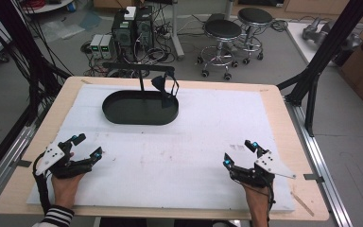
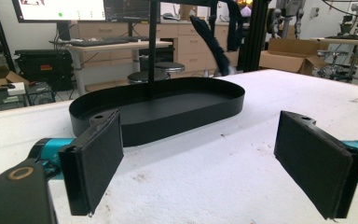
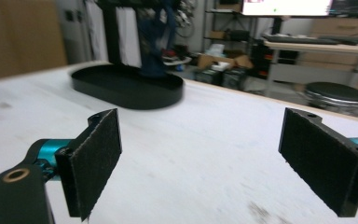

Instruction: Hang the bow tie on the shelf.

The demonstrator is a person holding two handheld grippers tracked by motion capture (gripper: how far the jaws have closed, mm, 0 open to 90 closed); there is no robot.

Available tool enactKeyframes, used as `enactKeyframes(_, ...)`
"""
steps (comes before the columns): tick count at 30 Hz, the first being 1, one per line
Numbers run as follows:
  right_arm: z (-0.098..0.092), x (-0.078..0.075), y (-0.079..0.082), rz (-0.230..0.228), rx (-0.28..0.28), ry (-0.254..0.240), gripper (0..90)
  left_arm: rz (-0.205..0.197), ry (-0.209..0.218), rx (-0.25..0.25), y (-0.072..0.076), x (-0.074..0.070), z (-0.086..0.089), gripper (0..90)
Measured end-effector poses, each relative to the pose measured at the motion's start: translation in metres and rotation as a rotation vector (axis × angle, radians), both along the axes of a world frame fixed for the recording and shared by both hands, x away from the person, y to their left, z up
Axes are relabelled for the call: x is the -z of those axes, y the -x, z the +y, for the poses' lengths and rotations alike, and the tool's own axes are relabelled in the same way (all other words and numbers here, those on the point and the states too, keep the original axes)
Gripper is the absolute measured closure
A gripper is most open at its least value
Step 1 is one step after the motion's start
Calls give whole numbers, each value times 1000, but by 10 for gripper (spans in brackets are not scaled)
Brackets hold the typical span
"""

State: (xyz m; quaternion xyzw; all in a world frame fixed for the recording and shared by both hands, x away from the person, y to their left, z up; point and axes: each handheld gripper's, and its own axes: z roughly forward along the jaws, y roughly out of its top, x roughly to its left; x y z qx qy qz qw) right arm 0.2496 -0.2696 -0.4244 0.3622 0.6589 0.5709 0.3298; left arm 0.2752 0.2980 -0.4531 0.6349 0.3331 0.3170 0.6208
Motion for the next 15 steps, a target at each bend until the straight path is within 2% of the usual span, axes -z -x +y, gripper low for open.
enactKeyframes(3, 1, 9, -6, -1, 32, -2, 119, -3, -4, -1, 1, 0, 0, 158)
enactKeyframes(6, 4, 12, -11, 1, 37, 11, 119, -9, -4, -4, 1, 0, -1, 158)
enactKeyframes(8, 5, 14, -13, -3, 38, -10, 119, -11, -8, -2, 1, 0, 0, 158)
enactKeyframes(10, 5, 17, -14, 5, 41, -17, 119, -15, -6, -1, 1, 0, 0, 158)
enactKeyframes(14, 6, 25, -19, 46, 54, 6, 118, -17, 1, -1, 2, 0, 0, 157)
enactKeyframes(15, 7, 25, -19, 42, 55, 11, 118, -17, 2, -4, 2, 1, 0, 157)
